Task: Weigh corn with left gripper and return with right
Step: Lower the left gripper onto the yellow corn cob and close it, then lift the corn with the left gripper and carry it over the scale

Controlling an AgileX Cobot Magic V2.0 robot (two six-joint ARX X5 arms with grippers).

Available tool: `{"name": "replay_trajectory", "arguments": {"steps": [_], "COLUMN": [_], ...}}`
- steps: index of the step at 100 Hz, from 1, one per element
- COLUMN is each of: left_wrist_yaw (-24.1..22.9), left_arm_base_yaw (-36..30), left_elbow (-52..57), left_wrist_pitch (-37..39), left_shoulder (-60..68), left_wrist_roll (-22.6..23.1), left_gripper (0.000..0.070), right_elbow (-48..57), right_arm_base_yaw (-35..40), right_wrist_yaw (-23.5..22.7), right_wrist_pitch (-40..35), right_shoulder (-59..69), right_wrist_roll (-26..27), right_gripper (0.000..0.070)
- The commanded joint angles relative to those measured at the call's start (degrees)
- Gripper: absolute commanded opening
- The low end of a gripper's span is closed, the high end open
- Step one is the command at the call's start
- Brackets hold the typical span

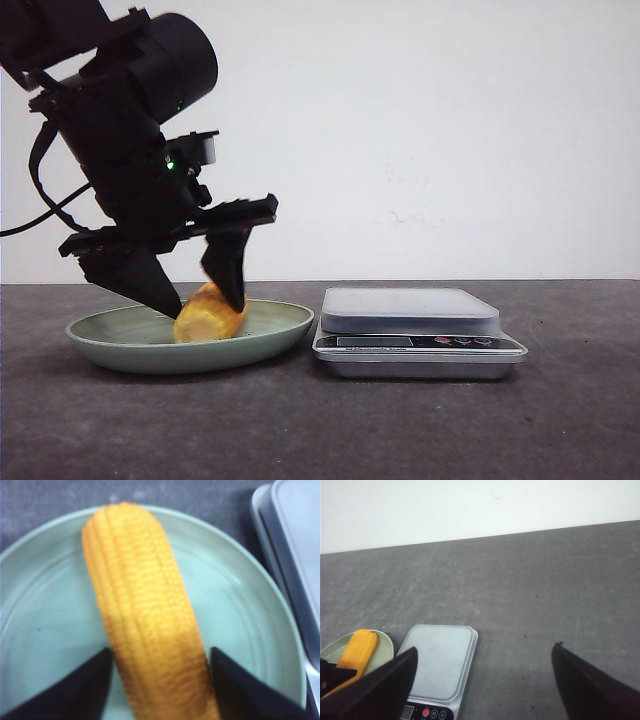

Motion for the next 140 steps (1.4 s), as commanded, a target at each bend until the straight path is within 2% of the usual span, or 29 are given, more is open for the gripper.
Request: {"name": "replay_trajectory", "arguments": {"steps": [1,8,10,30,45,60,72,112,140], "left_wrist_yaw": [-0.20,-0.20,-0.20,-0.15,-0.15,2.67,2.60,1.95,1.90], "left_arm_base_yaw": [-0.52,-0.52,-0.52,-0.52,-0.87,-1.75,-4.33,-14.49,-15.89], "left_elbow": [0.92,0.92,0.92,1.46,4.15,9.84,16.50,27.10,27.26], "left_wrist_pitch": [0.39,0.26,0.24,-0.22,-4.04,-8.57,-12.20,-6.80,-3.34], "left_shoulder": [0.98,0.98,0.98,0.35,-4.11,-9.57,-10.10,2.93,13.51], "left_wrist_roll": [-0.48,-0.44,-0.46,-1.49,-0.68,-0.55,-0.42,-4.37,-5.62], "left_gripper": [0.0129,0.0014,0.0000,0.0004,0.0004,0.0006,0.0006,0.0007,0.0007], "right_elbow": [1.20,1.20,1.20,1.20,1.20,1.20,1.20,1.20,1.20], "right_arm_base_yaw": [0.24,0.24,0.24,0.24,0.24,0.24,0.24,0.24,0.24], "right_wrist_yaw": [-0.04,-0.02,0.00,0.04,0.09,0.17,0.20,0.13,0.13], "right_wrist_pitch": [0.48,0.50,0.52,0.70,0.70,0.98,1.33,1.31,1.25], "right_shoulder": [0.20,0.20,0.20,0.20,0.20,0.20,0.20,0.17,0.17], "right_wrist_roll": [-0.31,-0.33,-0.35,-0.74,-0.74,-0.72,-0.72,-0.68,-0.70], "right_gripper": [0.0530,0.0530,0.0530,0.0530,0.0530,0.0530,0.0530,0.0530,0.0530]}}
